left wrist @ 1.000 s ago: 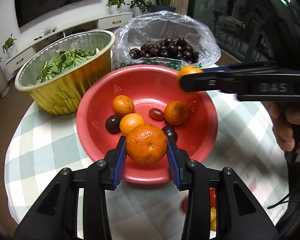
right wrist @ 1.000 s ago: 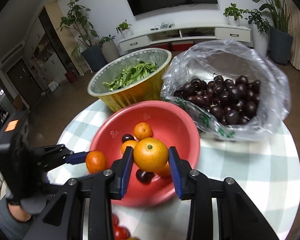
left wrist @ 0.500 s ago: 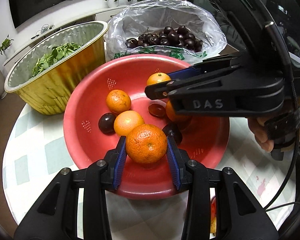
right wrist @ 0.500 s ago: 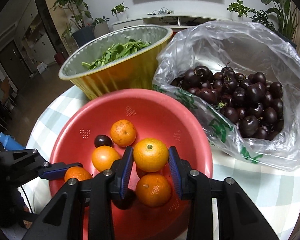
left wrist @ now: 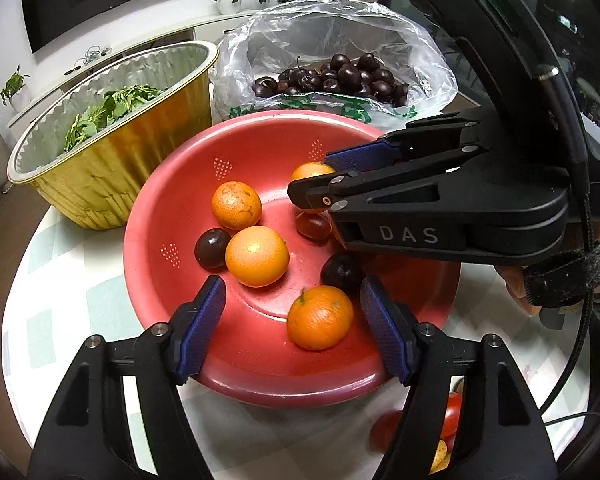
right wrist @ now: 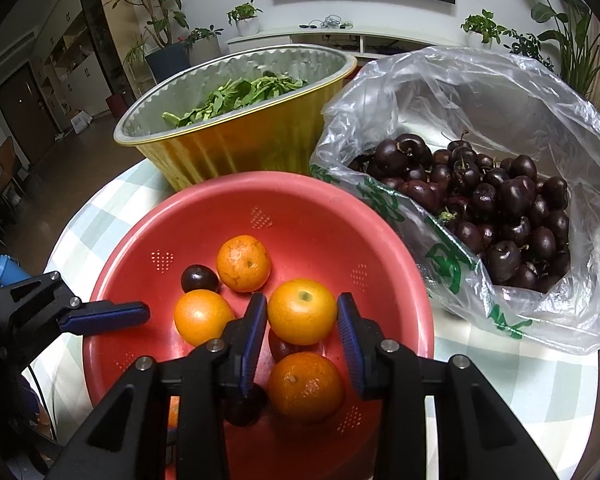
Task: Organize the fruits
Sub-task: 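Open both tools to drop the orange and tangerine into the red bowl, then move both open tools back to the fruit pile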
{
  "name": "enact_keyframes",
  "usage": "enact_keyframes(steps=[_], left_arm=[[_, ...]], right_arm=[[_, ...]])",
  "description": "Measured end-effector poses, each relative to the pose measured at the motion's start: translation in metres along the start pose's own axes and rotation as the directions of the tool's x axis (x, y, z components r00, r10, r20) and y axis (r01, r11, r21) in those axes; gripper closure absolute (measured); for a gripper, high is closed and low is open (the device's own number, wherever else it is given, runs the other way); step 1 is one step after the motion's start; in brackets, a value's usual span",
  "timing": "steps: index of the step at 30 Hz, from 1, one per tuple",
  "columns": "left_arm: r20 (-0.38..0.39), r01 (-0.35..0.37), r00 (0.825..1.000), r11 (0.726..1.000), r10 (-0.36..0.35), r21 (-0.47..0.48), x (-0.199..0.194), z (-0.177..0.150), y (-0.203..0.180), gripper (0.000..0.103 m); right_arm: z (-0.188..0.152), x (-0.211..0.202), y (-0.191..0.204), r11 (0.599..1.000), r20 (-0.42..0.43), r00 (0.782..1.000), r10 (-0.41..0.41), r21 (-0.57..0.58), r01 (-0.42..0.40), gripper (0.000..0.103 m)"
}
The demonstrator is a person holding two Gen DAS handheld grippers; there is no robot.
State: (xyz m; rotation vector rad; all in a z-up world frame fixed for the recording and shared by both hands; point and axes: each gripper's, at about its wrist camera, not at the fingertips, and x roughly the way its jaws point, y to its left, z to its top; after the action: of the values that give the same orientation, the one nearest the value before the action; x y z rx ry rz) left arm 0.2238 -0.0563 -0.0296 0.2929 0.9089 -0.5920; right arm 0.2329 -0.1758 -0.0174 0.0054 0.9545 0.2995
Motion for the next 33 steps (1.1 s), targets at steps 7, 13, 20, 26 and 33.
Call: enact_keyframes(steps=[7, 13, 20, 26, 33], left_arm=[[0.053, -0.006, 0.999, 1.000, 0.008, -0.026, -0.031, -0.011, -0.001, 0.010], [0.101, 0.012, 0.995, 0.998, -0.005, -0.063, -0.069, -0.041, -0.009, 0.007], [0.075, 0.030, 0.997, 0.998, -0.027, -0.049, -0.088, -0.092, -0.043, 0.007], [0.005, 0.022, 1.000, 1.000, -0.022, -0.009, -0.079, -0.128, -0.081, 0.007], [0.000, 0.002, 1.000, 0.999, -0.002, -0.039, -0.073, -0.138, -0.097, 0.007]], right_arm=[[-0.007, -0.022, -0.006, 0.999, 0.040, 0.999, 0.011, 0.031, -0.012, 0.050], [-0.036, -0.077, -0.014, 0.996, 0.141, 0.989, 0.051, 0.067, -0.061, 0.048], [-0.113, -0.117, -0.013, 0.987, 0.150, 0.983, 0.102, 0.111, -0.120, 0.048], [-0.159, -0.121, -0.006, 0.978, 0.105, 0.985, 0.136, 0.141, -0.151, 0.048], [-0.184, -0.117, 0.007, 0.974, 0.079, 0.983, 0.168, 0.140, -0.178, 0.048]])
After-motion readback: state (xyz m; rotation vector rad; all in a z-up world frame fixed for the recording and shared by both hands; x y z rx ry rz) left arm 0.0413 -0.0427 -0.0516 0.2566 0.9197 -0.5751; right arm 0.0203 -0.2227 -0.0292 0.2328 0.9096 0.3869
